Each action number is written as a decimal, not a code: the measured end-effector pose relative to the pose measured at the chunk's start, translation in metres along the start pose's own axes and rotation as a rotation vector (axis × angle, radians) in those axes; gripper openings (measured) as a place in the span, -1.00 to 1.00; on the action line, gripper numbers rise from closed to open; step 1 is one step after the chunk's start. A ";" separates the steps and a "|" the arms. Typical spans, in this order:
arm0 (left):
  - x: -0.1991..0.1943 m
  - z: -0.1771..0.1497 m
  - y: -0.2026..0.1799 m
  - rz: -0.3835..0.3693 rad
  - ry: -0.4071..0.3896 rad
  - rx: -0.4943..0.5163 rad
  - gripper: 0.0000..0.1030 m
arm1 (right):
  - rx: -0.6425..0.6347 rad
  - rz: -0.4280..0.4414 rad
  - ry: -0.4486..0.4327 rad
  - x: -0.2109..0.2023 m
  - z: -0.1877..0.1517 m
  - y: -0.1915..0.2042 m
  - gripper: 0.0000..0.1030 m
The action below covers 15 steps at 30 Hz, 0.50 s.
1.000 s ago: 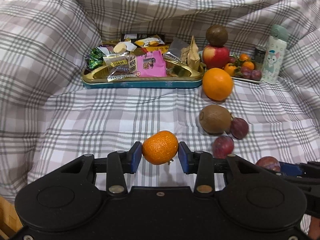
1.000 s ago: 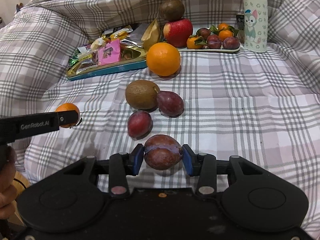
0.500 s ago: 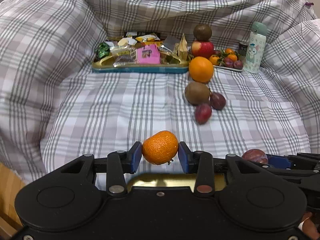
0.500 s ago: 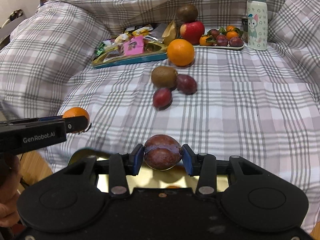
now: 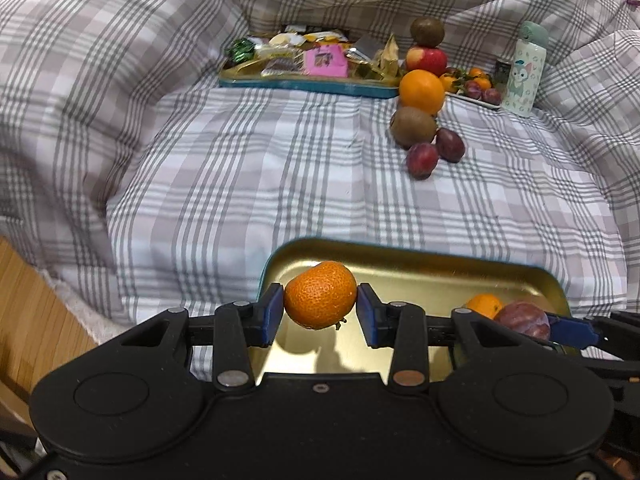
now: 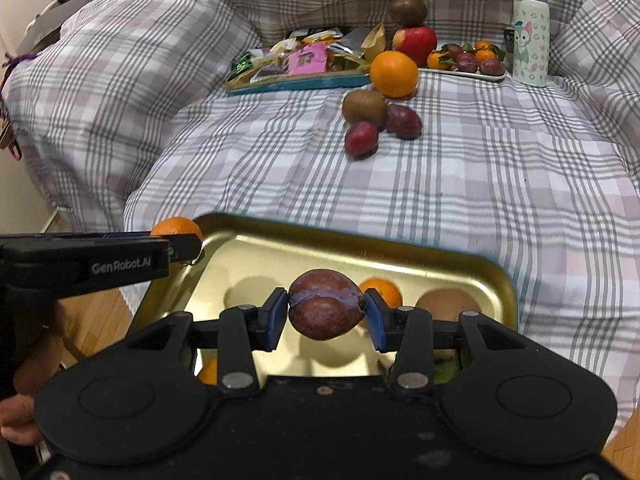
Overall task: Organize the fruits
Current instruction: 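Carry the plum over the gold tray with the right gripper while the left carries the mandarin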
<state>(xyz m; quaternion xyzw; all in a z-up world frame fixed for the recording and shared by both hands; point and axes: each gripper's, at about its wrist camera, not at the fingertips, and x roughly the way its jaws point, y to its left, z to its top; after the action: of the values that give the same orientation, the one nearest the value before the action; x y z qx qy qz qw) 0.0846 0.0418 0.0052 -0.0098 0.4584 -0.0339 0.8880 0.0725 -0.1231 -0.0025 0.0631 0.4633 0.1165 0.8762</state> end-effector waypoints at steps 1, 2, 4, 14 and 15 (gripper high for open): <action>-0.001 -0.003 0.001 0.005 0.002 -0.003 -0.07 | -0.003 0.001 0.002 -0.001 -0.004 0.001 -0.15; -0.001 -0.006 0.002 0.011 0.005 -0.008 -0.07 | -0.006 0.001 0.004 -0.003 -0.009 0.003 -0.15; -0.002 -0.012 0.004 0.018 0.010 -0.017 -0.07 | -0.010 0.000 0.009 -0.006 -0.015 0.005 -0.15; -0.007 -0.036 0.008 0.043 0.042 -0.044 -0.07 | -0.056 0.012 0.031 -0.015 -0.036 0.014 -0.15; -0.007 -0.038 0.008 0.047 0.046 -0.045 -0.07 | -0.059 0.016 0.035 -0.015 -0.038 0.015 -0.15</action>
<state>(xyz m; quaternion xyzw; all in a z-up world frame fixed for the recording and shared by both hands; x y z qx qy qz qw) 0.0501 0.0503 -0.0109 -0.0180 0.4796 -0.0030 0.8773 0.0302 -0.1126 -0.0085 0.0389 0.4742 0.1383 0.8686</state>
